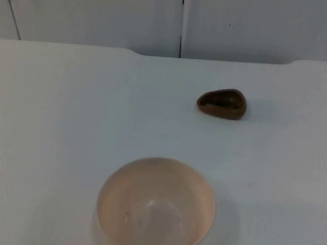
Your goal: Pick up the bowl with the left hand and pour the coffee beans from the cup into the bowl with the right hand.
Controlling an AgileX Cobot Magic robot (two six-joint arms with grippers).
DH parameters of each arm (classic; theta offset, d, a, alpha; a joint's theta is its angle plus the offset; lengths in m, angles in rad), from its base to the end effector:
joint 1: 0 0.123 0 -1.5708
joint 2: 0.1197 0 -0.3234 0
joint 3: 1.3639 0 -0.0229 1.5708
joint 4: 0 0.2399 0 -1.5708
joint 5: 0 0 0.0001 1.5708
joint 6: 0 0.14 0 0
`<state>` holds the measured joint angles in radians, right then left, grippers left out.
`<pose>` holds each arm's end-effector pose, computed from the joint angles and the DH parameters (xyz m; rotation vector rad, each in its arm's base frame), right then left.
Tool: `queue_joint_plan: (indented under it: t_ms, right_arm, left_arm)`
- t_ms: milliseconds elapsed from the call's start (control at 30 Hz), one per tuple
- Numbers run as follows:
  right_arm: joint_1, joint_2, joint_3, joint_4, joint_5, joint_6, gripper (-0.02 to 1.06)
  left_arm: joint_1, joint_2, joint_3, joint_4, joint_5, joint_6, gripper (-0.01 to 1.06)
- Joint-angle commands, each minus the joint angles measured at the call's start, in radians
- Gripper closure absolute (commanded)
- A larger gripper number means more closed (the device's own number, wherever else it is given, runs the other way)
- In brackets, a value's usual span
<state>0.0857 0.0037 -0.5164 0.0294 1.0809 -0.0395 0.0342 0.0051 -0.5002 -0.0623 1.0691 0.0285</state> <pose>-0.0121 0.0026 0.2523 -0.1303 2.0479 0.0639 -0.0093 -0.0080 0.2489 -0.0028 2.0562 -0.0359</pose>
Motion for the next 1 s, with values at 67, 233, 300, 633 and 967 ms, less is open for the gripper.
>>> queue_joint_plan:
  t_ms: [67,233,300,633,967]
  right_arm:
    - [-0.006,-0.004,0.0,-0.001,-0.002,0.001,-0.01]
    - [-0.006,-0.004,0.0,-0.001,-0.002,0.001,-0.01]
    - [-0.006,-0.004,0.0,-0.001,-0.002,0.001,-0.01]
    - [-0.006,-0.004,0.0,-0.001,-0.002,0.001,-0.01]
    - [-0.006,-0.004,0.0,-0.001,-0.002,0.001,-0.01]
  left_arm:
    - [0.003,0.031,-0.033,-0.032,-0.035,0.002,0.0]
    - [0.003,0.112,-0.073,-0.037,-0.043,0.002,0.0]
    - [0.003,0.158,-0.089,-0.053,-0.066,0.002,0.0]
    - [0.003,0.327,-0.185,-0.145,-0.119,0.002,0.0]
    - [0.003,0.5,-0.285,-0.182,-0.141,0.036,0.0]
